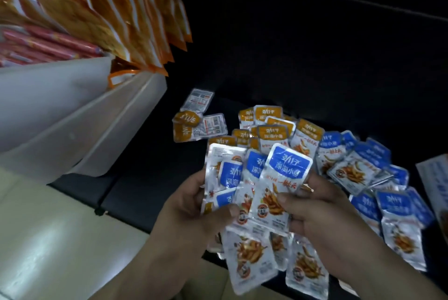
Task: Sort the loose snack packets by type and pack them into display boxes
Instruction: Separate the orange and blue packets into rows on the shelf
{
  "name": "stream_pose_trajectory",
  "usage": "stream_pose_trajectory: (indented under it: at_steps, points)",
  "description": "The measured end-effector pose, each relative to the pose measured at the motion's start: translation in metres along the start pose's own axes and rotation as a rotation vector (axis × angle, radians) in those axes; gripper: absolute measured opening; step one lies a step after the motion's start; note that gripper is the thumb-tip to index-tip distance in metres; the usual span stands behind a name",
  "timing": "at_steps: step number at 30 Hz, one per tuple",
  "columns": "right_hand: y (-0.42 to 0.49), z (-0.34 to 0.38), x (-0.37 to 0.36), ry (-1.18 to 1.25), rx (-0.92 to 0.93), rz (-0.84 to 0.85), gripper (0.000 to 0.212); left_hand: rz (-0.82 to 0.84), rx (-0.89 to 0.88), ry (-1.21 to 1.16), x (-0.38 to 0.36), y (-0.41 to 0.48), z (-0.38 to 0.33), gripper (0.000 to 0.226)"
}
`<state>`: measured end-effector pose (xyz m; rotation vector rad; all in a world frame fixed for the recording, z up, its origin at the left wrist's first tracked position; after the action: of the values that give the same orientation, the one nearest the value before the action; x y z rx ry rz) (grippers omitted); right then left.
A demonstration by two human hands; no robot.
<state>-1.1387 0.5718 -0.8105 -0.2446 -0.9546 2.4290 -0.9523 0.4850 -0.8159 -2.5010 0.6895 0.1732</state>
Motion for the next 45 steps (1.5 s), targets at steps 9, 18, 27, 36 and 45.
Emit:
stream_pose_trajectory:
  at_steps: [9,18,27,36,45]
  points:
    - [-0.014,0.001,0.012,-0.007,0.006,-0.02,0.039,-0.02,0.05,-0.031,-0.018,-0.004,0.011,0.041]
    - [-0.011,0.007,0.057,0.056,0.107,-0.315,0.033,-0.296,0.053,0.036,0.019,0.002,0.01,0.028]
    - [0.014,0.019,0.047,-0.011,0.094,-0.382,0.032,-0.284,0.041,0.09,0.026,0.009,-0.006,0.028]
    - [0.022,0.051,0.03,-0.045,0.113,-0.317,0.031,-0.298,0.058,0.084,0.032,0.019,-0.01,0.022]
    - [-0.023,0.024,0.153,-0.081,0.143,-0.542,0.034,0.058,0.067,0.222,-0.078,0.022,-0.004,0.027]
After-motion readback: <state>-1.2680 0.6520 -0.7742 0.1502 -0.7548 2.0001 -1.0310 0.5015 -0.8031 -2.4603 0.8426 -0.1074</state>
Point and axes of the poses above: each hand's wrist, its own y-axis towards the middle knuckle, its own x-axis out of the back of the hand, z = x × y, the point moved 9 cm from there along y, towards the middle knuckle, and after that the axes turned 3 degrees about -x, right-handed, at the moved point
